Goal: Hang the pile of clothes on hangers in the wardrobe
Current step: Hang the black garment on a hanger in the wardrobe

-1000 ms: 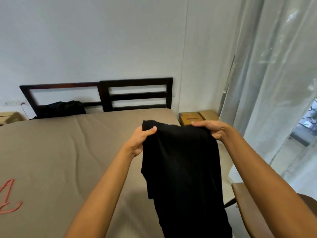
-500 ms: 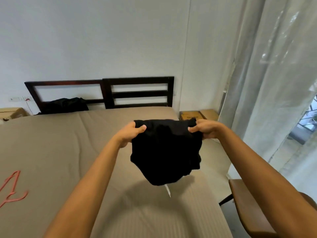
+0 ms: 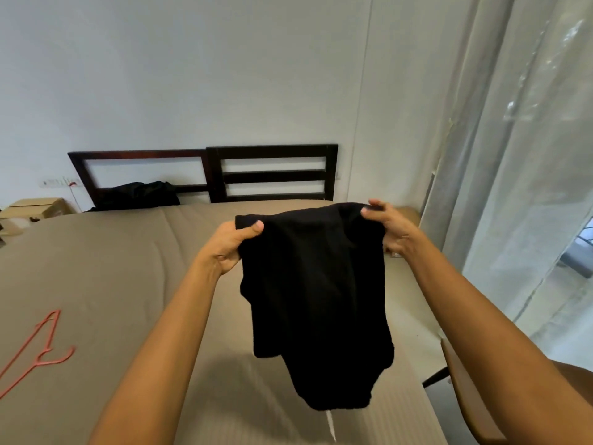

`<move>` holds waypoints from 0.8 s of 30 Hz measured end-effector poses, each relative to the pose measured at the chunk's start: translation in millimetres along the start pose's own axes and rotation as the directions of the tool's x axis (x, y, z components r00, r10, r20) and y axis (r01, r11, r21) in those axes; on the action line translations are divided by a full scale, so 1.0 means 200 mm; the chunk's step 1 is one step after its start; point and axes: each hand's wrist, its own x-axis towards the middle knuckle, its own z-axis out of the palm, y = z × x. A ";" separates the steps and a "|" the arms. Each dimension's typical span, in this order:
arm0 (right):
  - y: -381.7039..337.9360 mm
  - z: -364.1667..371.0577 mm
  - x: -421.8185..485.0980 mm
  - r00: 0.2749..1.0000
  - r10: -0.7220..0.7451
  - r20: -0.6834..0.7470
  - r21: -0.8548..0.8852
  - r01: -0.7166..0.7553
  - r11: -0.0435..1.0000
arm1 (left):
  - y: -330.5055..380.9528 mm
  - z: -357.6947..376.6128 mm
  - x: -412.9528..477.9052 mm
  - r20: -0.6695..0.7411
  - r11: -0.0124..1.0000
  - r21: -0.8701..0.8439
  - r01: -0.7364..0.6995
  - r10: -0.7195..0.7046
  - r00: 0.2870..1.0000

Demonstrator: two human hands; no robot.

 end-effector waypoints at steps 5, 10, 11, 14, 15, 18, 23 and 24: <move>0.01 0.00 0.01 0.993 -0.122 -0.006 -0.534 0.100 0.840 | -0.07 -0.12 -0.03 -0.012 0.960 0.265 -0.092 0.098 0.995; 0.01 0.00 0.05 0.999 -0.031 -0.029 -0.622 0.006 0.783 | -0.05 -0.13 0.01 -0.188 0.912 0.410 0.029 0.053 0.981; 0.01 0.00 0.05 0.998 -0.053 -0.045 -0.577 0.017 0.817 | -0.03 -0.14 0.01 -0.187 0.922 0.384 -0.041 0.121 0.975; -0.01 0.01 0.07 0.973 -0.208 -0.099 -0.464 0.140 0.875 | 0.01 -0.15 0.01 -0.179 0.948 0.264 -0.176 0.228 0.957; -0.02 0.02 0.07 0.981 -0.180 -0.074 -0.476 0.124 0.871 | 0.02 -0.15 0.02 -0.162 0.958 0.252 -0.134 0.178 0.971; -0.06 0.04 0.05 0.976 -0.159 -0.146 -0.347 0.100 0.932 | 0.05 -0.14 0.05 -0.119 0.988 0.152 -0.023 0.041 0.992; -0.01 0.03 0.05 0.957 0.264 -0.116 0.046 -0.261 0.964 | 0.05 -0.05 0.07 -0.081 0.905 -0.349 0.242 -0.287 0.955; 0.02 0.03 0.05 0.922 0.381 -0.077 -0.084 -0.386 0.919 | 0.03 -0.03 0.08 -0.029 0.891 -0.271 0.365 -0.386 0.922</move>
